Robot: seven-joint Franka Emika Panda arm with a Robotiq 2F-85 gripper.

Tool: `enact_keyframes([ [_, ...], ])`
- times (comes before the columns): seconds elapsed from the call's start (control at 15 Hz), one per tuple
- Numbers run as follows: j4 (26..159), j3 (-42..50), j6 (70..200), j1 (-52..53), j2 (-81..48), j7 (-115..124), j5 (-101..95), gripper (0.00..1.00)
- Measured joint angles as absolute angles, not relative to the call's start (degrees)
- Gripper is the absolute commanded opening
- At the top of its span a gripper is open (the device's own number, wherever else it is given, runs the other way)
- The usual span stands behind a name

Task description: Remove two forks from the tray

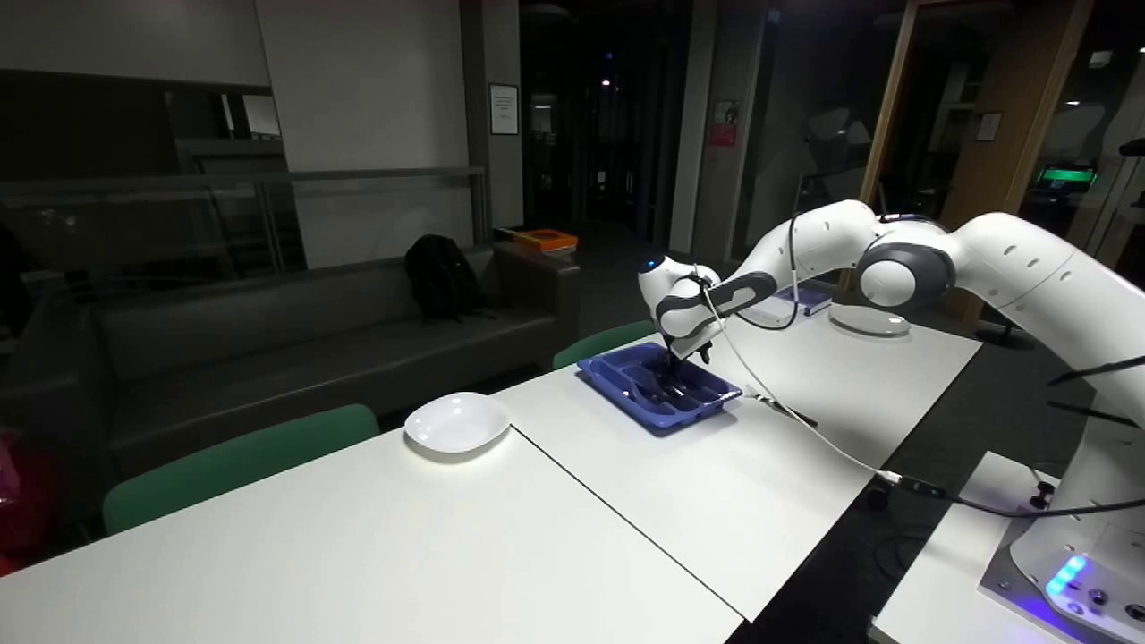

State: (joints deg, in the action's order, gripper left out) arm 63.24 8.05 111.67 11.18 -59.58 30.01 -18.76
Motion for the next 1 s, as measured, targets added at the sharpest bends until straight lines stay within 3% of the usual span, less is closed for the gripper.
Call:
enact_keyframes([
  [0.2, 63.24, 8.05, 111.71, 11.17, -60.09, 30.01, -18.73, 0.96],
  [0.27, 63.24, 8.05, 111.87, 11.13, -60.28, 30.01, -18.72, 0.73],
  [0.4, 63.24, 8.08, 112.61, 11.02, -60.76, 30.01, -18.63, 0.69],
  [0.67, 63.24, 8.11, 112.86, 10.91, -61.13, 30.01, -18.55, 0.38],
  [0.87, 63.24, 8.11, 112.86, 10.85, -61.15, 30.01, -18.45, 0.36],
  [1.0, 63.24, 8.11, 112.86, 10.77, -61.16, 30.01, -18.4, 0.45],
])
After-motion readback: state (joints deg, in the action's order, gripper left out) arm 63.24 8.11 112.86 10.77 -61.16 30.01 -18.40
